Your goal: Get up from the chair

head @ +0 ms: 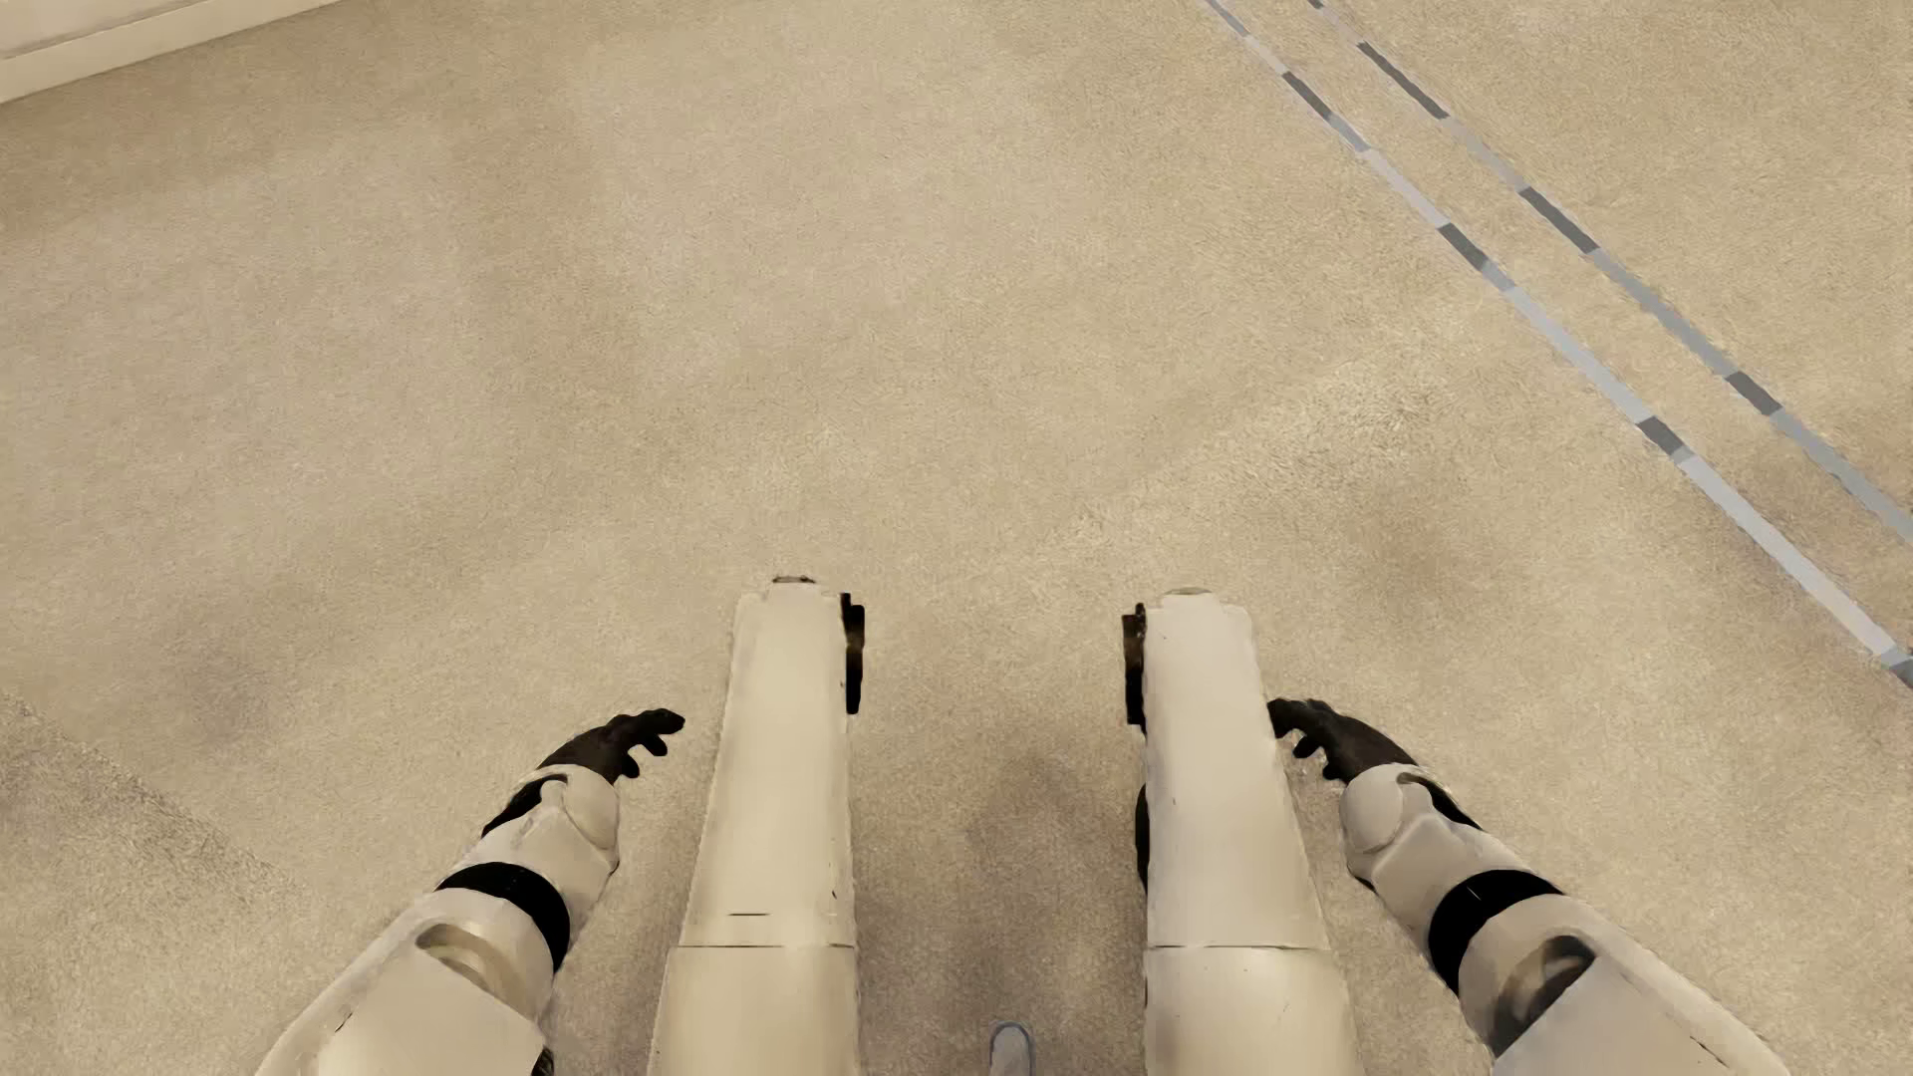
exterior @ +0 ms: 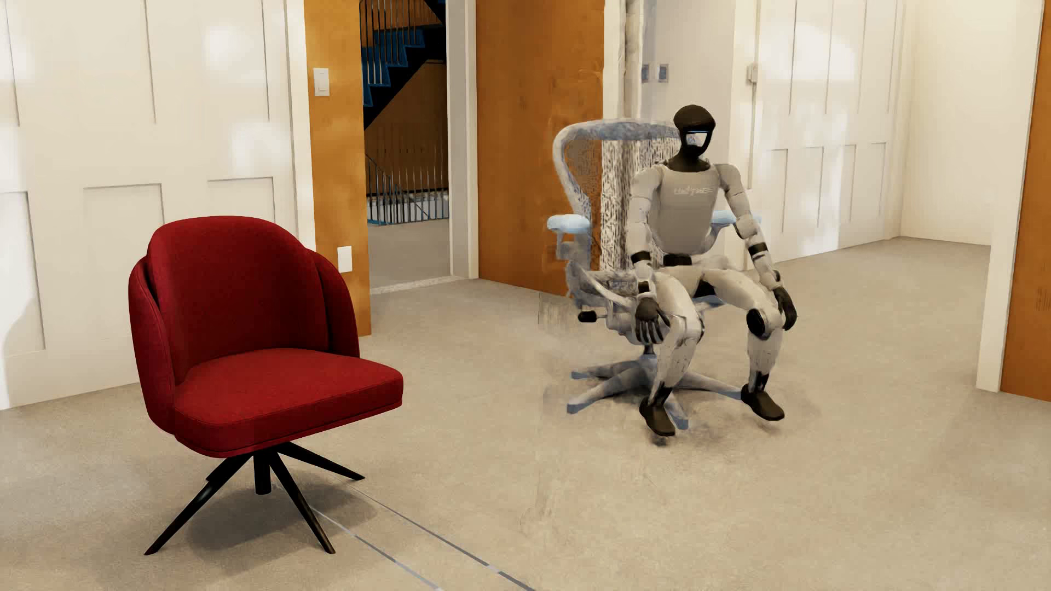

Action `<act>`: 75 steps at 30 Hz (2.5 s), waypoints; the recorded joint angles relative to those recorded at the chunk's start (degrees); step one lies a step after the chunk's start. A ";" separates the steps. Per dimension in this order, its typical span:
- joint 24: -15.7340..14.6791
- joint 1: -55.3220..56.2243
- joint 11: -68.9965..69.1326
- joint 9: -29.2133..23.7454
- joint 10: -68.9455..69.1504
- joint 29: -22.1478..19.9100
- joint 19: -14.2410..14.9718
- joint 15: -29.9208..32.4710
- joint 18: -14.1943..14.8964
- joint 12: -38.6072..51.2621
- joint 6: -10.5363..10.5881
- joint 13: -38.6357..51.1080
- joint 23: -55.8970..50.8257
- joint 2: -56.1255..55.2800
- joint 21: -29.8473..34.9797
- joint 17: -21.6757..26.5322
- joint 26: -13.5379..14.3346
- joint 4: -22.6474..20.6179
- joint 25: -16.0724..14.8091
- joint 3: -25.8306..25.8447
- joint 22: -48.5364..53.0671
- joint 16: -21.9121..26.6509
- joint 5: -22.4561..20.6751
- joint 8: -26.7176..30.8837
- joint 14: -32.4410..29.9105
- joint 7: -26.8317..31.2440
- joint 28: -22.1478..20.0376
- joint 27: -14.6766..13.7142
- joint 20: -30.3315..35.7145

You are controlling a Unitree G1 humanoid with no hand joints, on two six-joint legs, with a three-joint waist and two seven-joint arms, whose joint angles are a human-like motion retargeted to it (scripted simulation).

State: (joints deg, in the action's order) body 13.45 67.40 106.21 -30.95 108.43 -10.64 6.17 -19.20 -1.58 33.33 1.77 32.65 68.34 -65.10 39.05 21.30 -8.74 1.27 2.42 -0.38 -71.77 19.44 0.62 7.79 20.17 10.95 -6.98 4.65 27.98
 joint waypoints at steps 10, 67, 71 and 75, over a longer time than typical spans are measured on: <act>-0.03 0.18 -0.04 -0.35 -0.07 0.43 0.17 0.02 -0.16 0.28 0.06 0.35 1.80 -0.16 -0.51 0.67 -0.29 -0.33 -0.26 0.01 -1.20 0.35 -0.09 -0.01 0.00 0.03 -0.09 0.61 0.31; -0.37 -44.05 -96.88 20.55 -80.66 1.66 -0.20 11.01 5.82 -32.27 2.23 -18.61 2.13 69.72 -4.81 11.10 4.16 -2.60 4.19 -6.54 -2.19 -0.76 -0.88 -13.40 -17.96 -8.55 -1.69 -2.09 -19.43; -0.73 -48.43 -92.56 22.77 -92.91 3.09 -0.62 9.62 7.08 -36.13 2.29 -19.43 2.84 76.36 -5.04 9.54 3.01 -2.51 5.40 -6.87 -3.34 1.01 -3.11 -14.68 -23.69 -11.97 -0.72 -1.90 -21.02; -3.49 -57.36 -55.22 22.61 -90.78 3.26 17.98 24.21 2.04 -36.01 -0.18 -21.97 2.14 66.56 -7.46 7.67 2.00 -3.19 2.12 -3.79 -3.98 2.41 4.73 -15.87 -21.74 -11.27 -1.53 -0.81 -19.18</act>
State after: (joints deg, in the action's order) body 9.96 10.04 50.99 -8.33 17.66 -7.38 24.14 5.01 0.46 -2.69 1.58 10.68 70.48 1.45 31.59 28.97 -6.74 -1.92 4.54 -4.16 -75.75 21.85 5.35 -8.09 -1.57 -0.32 -8.50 3.84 8.80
